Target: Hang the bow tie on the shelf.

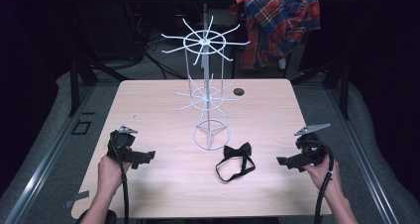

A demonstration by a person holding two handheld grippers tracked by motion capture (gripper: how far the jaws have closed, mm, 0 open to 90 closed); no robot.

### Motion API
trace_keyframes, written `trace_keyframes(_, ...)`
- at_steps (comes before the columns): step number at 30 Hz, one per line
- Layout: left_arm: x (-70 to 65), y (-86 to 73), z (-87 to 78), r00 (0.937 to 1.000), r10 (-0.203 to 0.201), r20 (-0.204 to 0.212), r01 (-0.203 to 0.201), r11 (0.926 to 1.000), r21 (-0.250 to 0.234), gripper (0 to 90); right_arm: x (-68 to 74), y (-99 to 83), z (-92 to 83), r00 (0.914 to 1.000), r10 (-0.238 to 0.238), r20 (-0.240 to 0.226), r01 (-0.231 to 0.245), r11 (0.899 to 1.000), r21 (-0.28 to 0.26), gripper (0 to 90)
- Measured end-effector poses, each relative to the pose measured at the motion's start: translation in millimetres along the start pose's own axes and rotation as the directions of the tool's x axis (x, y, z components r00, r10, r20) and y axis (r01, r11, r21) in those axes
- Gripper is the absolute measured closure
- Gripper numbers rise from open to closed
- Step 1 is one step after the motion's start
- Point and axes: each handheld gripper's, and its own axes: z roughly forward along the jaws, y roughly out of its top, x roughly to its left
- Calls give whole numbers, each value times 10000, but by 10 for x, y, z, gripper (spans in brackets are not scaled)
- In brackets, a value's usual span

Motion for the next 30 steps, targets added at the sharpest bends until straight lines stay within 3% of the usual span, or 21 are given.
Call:
trace_keyframes(7, 82, 26, 19, 9999, 141, -70, -142, 9999, -33, 0, 32, 48, 32, 9995, -214, -251, 215, 9998, 25, 0)
trace_keyframes(11, 130, 5, 38, 10000, -49, -22, 49, 9999, 88, 0, 44, 106, 89, 9983, -319, -483, 316, 9995, -64, 0)
trace_keyframes(17, 130, -39, 13, 10000, 11, -40, -10, 9998, 175, 0, 91, 215, 188, 9949, -682, -746, 687, 9976, 40, 0)
trace_keyframes(24, 232, -179, -87, 9994, -345, 56, 344, 9991, 247, 0, 220, 397, 376, 9841, -1500, -952, 1511, 9885, 42, 42)
trace_keyframes(26, 243, -200, -108, 9992, -404, 81, 401, 9988, 284, 0, 236, 421, 404, 9837, -1531, -945, 1540, 9881, 22, 48)
trace_keyframes(30, 289, -295, -202, 9982, -606, -8, 606, 9979, 220, 0, 318, 529, 581, 9729, -2017, -1128, 2053, 9785, 204, 118)
